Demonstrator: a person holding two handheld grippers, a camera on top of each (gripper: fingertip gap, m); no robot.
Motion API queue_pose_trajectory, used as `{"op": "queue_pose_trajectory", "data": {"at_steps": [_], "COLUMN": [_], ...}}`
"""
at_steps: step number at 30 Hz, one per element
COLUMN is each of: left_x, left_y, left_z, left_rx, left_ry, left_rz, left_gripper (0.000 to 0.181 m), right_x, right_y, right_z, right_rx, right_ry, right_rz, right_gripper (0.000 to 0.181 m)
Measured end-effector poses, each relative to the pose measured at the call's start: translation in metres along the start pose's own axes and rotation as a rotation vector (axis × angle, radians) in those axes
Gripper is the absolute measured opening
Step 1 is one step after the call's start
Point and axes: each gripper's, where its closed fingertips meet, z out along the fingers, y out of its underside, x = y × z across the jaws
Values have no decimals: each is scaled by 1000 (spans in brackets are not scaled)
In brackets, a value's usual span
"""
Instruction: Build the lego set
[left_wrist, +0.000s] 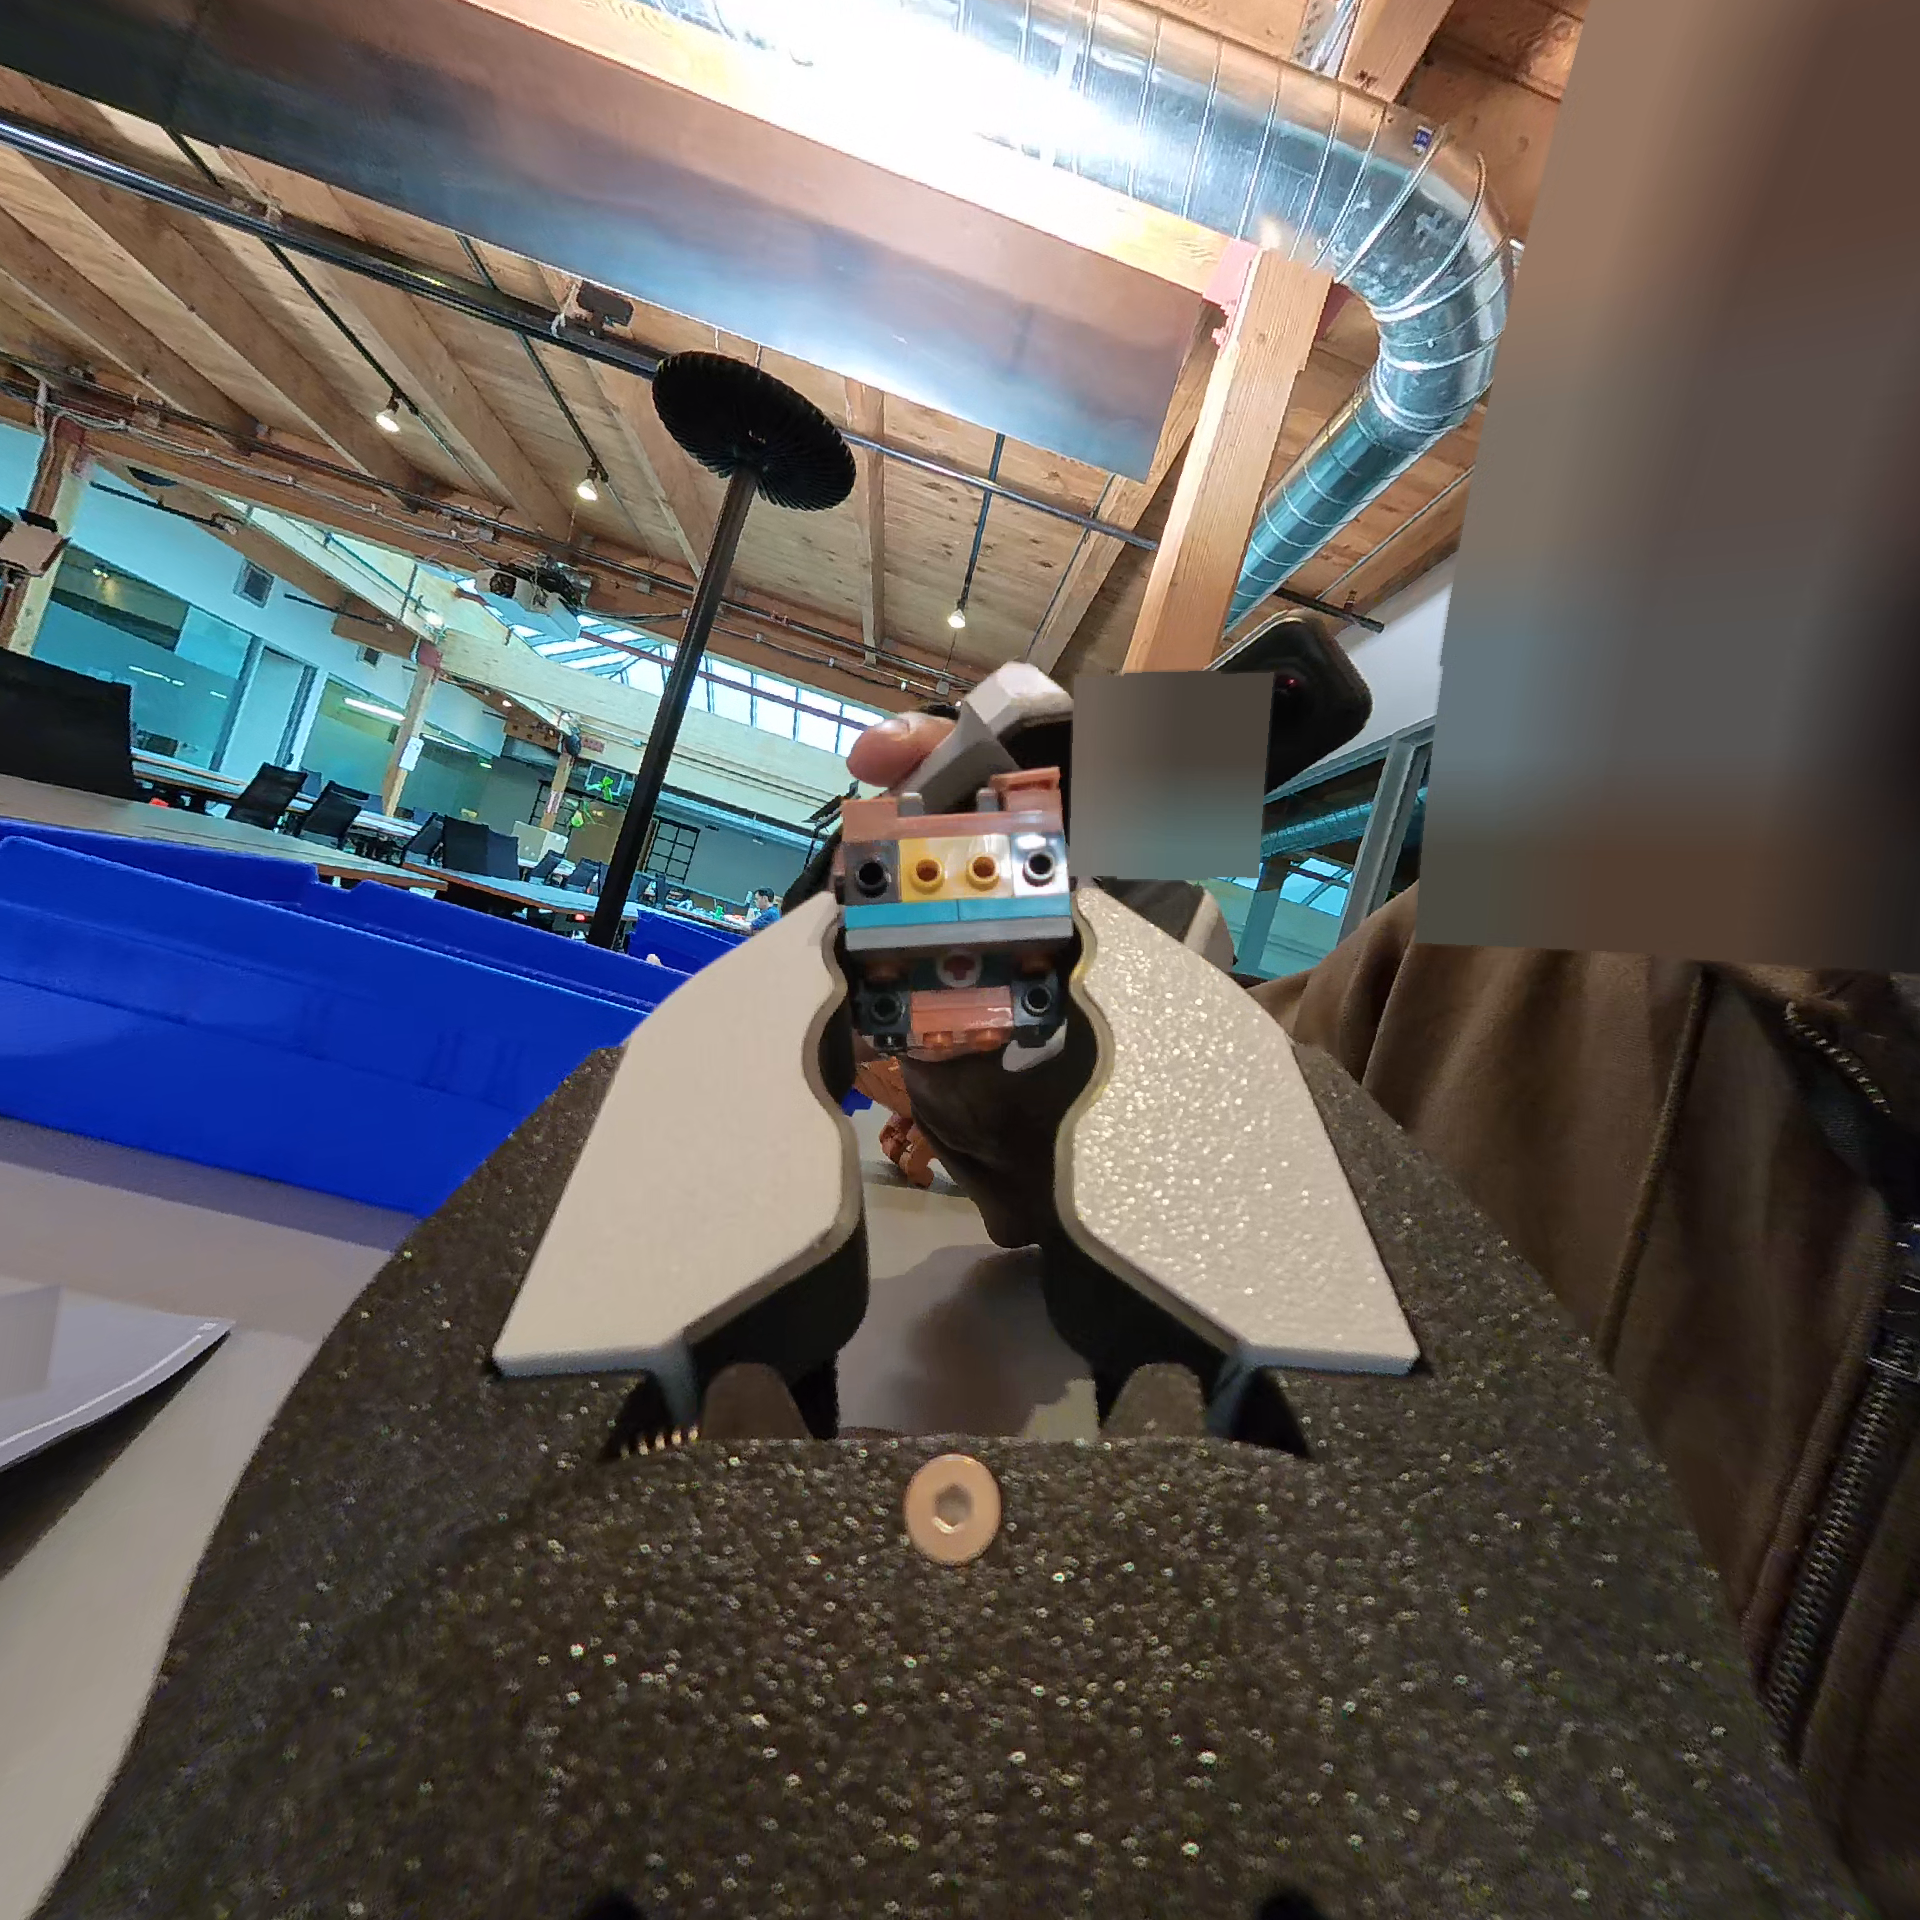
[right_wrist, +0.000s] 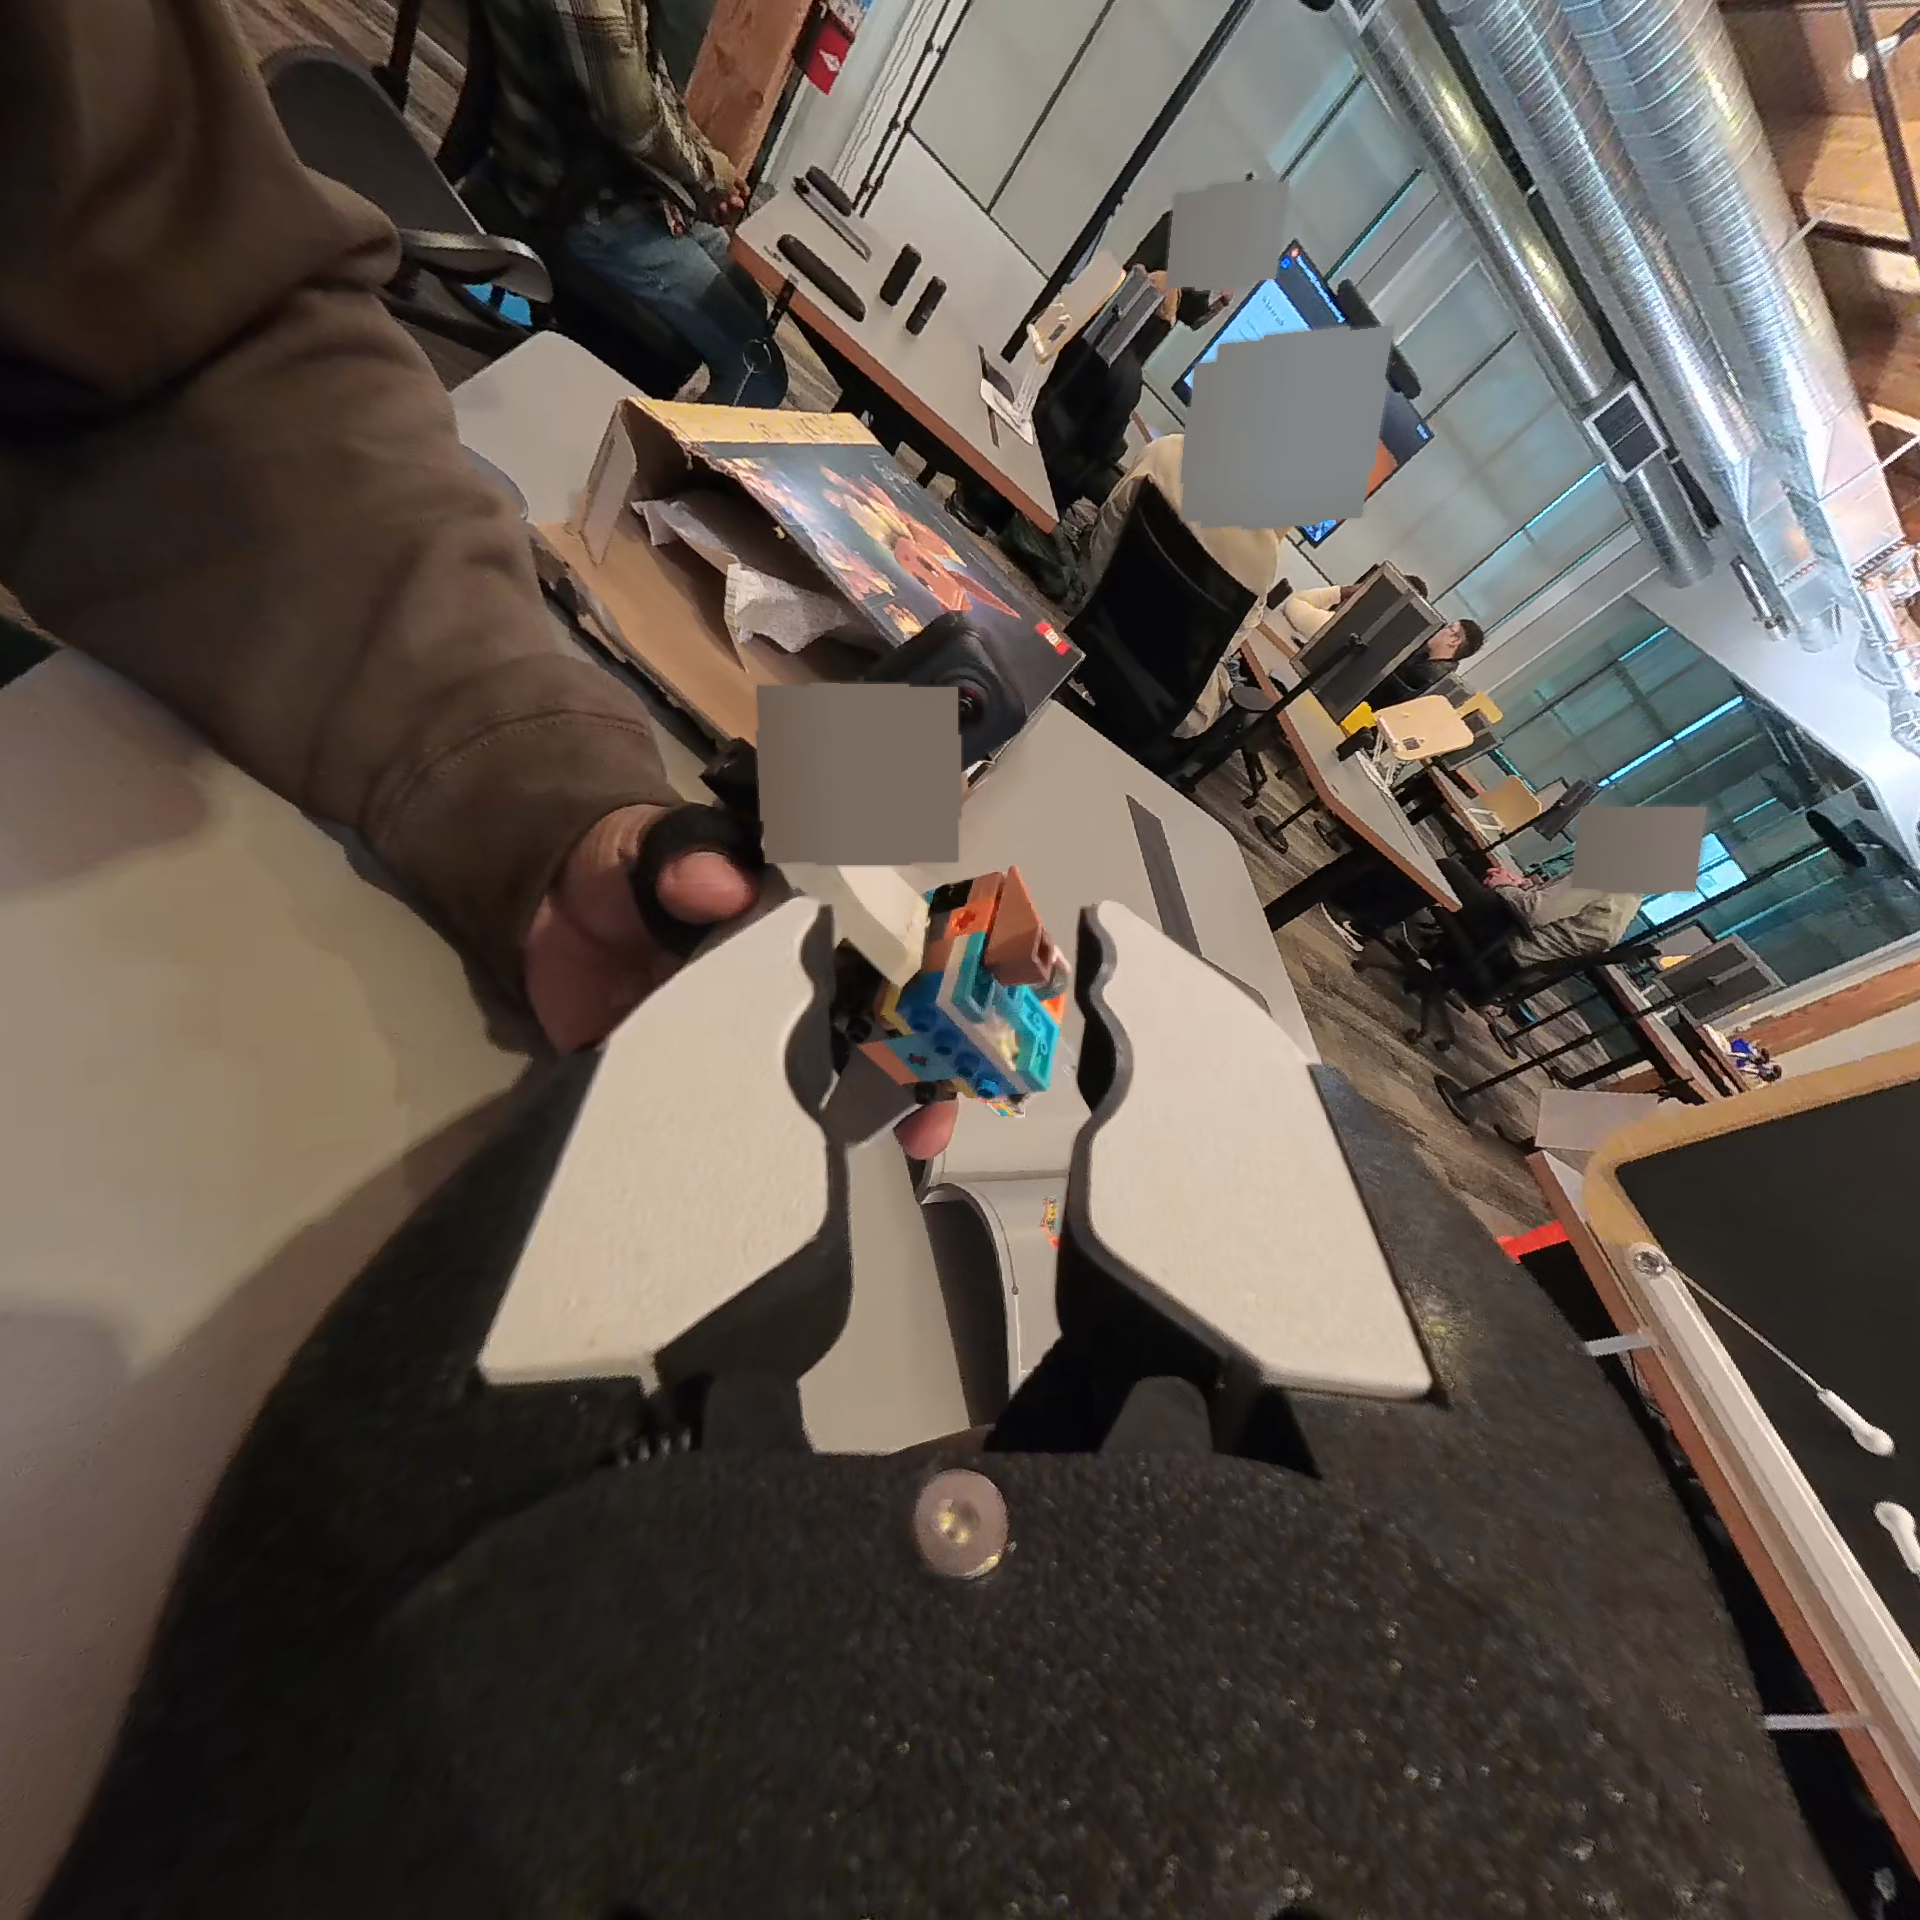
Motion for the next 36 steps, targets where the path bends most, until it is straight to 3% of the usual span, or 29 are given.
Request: {"op": "queue_pose_trajectory", "data": {"at_steps": [20,36], "left_x": [-10,-5], "left_y": [12,14], "left_z": [-2,1], "left_rx": [-89,-90], "left_ry": [-33,-9], "left_rz": [-80,-98], "left_gripper": [36,36], "right_x": [-4,-6], "right_y": [19,23], "right_z": [3,2], "right_rx": [-39,-125], "right_ry": [-56,-15], "right_rz": [104,-84], "right_gripper": [41,42]}}
